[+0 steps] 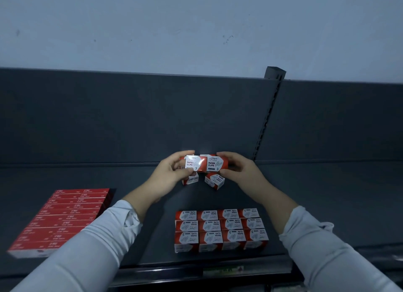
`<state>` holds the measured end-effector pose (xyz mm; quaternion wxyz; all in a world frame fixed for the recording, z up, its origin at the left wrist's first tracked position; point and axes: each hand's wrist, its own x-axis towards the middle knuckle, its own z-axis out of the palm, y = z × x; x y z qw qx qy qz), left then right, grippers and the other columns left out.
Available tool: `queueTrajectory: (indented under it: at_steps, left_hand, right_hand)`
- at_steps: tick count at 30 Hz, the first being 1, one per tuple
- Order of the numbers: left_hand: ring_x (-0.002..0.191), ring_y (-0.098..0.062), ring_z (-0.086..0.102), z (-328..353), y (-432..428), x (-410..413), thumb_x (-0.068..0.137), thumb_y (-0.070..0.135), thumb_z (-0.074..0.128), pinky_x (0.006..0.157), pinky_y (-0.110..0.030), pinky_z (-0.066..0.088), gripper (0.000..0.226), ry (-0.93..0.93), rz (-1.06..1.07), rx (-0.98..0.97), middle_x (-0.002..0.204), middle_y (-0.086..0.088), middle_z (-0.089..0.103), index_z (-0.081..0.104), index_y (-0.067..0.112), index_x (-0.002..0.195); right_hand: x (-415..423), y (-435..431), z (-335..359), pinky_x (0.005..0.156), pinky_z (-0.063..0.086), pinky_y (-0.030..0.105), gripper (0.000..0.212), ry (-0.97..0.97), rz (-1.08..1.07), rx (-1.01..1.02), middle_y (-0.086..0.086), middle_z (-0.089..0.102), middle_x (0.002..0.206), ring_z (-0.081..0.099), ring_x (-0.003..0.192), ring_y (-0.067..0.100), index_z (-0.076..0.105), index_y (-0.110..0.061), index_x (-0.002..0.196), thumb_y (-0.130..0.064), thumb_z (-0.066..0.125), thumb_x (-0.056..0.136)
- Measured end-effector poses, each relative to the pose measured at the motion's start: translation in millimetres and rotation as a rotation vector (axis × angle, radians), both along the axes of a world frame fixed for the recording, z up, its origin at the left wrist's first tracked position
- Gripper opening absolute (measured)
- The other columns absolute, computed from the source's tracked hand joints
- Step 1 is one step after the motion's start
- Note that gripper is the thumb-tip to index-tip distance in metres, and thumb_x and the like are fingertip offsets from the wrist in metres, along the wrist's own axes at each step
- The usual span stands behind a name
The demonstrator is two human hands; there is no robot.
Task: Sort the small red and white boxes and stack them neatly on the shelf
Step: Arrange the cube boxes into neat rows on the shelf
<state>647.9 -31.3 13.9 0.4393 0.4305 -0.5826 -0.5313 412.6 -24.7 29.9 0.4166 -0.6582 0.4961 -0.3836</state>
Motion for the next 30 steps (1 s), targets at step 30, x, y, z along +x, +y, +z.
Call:
queueTrajectory:
  at_steps: [30]
  left_hand:
    - [0.098,-0.015,0.066,-8.0,37.1,14.1,0.099,0.015,0.052,0.084,-0.026,0.056,0.026,-0.028,0.047,-0.010,0.112,-0.009,0.068,0.056,0.013,0.124]
  right_hand:
    - [22.6,31.5,-7.3,0.089,0.053,0.021,0.030,0.082,-0.022,-0.015,-0.008,0.062,0.124,0.059,0.113,0.006,0.061,-0.029,0.122,-0.017,0.063,0.094]
